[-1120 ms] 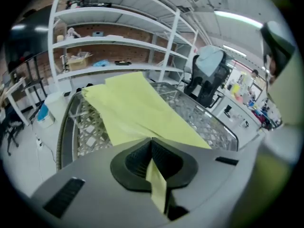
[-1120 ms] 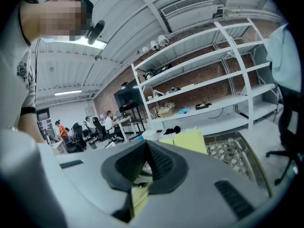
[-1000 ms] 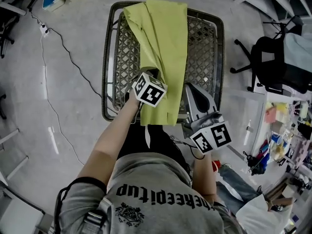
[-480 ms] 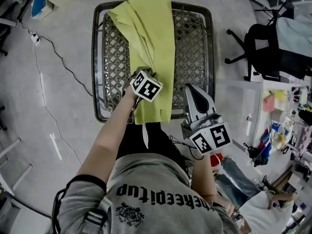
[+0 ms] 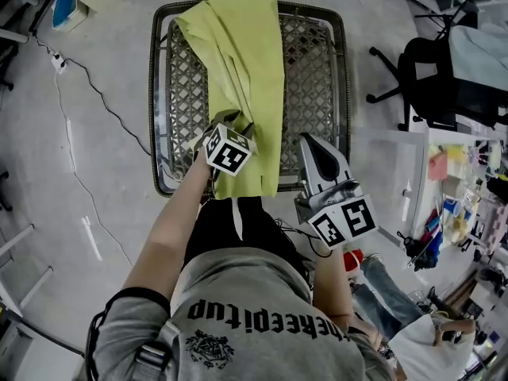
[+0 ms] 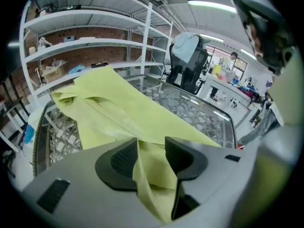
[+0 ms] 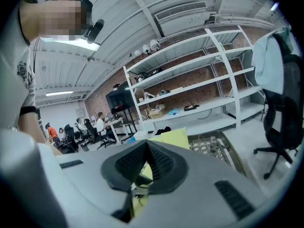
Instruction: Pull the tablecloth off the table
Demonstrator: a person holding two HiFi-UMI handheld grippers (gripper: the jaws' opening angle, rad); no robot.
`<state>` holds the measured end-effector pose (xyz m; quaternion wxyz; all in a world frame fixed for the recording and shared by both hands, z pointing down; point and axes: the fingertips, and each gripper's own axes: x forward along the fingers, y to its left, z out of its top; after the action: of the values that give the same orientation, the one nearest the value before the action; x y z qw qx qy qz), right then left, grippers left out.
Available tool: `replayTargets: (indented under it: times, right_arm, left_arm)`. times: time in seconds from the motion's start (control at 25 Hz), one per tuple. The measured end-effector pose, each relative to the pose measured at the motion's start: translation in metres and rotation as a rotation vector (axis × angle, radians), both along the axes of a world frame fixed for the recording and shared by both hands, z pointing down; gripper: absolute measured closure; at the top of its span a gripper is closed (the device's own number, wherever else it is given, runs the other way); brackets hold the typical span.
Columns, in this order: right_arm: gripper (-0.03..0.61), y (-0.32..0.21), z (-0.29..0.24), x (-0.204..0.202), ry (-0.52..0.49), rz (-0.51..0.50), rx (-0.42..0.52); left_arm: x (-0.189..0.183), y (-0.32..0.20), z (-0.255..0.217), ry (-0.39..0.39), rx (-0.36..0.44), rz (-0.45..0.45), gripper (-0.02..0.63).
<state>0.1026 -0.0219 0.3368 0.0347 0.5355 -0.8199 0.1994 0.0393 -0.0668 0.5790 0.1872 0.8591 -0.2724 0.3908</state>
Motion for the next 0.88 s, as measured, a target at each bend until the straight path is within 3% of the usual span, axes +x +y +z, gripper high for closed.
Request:
replayTargets:
  times: [0.2,0.36,0.48,0.56,0.64,0.88]
  right_arm:
    - [0.568,0.002,-0.003,-0.006,0.001,-0.029,0.010]
    - [0.568,0.005,-0.005,-0.009,-0.001,-0.051,0.017]
    - [0.568,0.008,-0.007,-0.010,-0.002,-0.069,0.025]
    - [0.568,0.010,-0.008,-0.011,-0.003,-0.078,0.031]
    - [0.568,0.013,-0.010,-0.011,-0.003,-0.087,0.036]
    - [0.568,0.024,-0.009,-0.008,-0.007,-0.119,0.042]
  left_arm:
    - [-0.003,-0.002,-0.025,-0.040,0.206,0.026,0.439]
    - [-0.009,-0.002,-0.041,-0.063,0.306,-0.006,0.468]
    - [-0.007,0.006,-0.051,-0.105,0.404,0.018,0.497]
    - [0.002,0.022,-0.050,-0.107,0.410,0.051,0.500]
    - [0.009,0.040,-0.045,-0.084,0.363,0.054,0.505]
    - [-0.001,0.054,-0.059,-0.015,0.367,-0.092,0.597]
